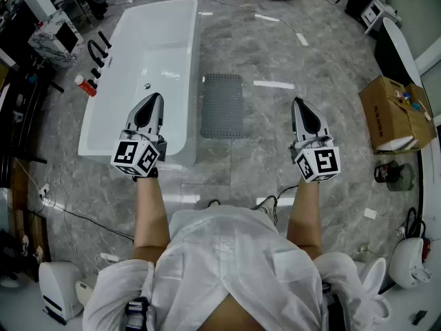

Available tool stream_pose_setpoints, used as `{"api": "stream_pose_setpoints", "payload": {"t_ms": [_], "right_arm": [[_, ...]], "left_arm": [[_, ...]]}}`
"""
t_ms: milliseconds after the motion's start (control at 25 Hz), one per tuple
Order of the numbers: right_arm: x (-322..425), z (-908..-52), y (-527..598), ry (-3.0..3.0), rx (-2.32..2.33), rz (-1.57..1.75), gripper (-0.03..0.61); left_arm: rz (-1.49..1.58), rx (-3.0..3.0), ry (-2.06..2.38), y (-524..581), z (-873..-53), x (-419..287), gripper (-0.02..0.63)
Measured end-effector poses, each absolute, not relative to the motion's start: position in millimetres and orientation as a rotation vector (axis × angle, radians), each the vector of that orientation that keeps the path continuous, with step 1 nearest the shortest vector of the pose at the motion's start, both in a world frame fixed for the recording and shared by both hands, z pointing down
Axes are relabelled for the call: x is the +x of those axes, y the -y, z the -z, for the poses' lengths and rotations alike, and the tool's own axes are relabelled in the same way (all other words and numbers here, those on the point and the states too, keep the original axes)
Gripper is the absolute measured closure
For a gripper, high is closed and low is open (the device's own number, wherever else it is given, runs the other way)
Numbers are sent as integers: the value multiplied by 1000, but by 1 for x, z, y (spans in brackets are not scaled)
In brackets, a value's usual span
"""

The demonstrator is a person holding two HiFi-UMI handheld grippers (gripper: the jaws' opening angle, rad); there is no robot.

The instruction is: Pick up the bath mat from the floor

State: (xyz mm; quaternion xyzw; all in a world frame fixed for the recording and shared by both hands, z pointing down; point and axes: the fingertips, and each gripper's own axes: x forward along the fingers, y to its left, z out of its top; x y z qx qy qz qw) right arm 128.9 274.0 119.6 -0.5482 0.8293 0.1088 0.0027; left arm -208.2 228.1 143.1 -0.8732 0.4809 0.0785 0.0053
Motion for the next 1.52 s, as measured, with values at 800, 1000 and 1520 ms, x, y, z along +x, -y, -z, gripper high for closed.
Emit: {"api": "stream_pose_setpoints", "payload": {"t_ms": [800,1000,1520], "right_arm": [[130,-119,-274,-2556,-1728,-345,551],[130,-123,-275,-2553,-1758,-357,551],[126,-121,-276,-2552,-1771,-360,551]], "left_arm": [[-248,-2754,-1482,-233,-143,-205,601],[-243,-2760,-1480,-234,-146,-206,601],[-248,-2769,-1480,-235,-146,-211,601]]}}
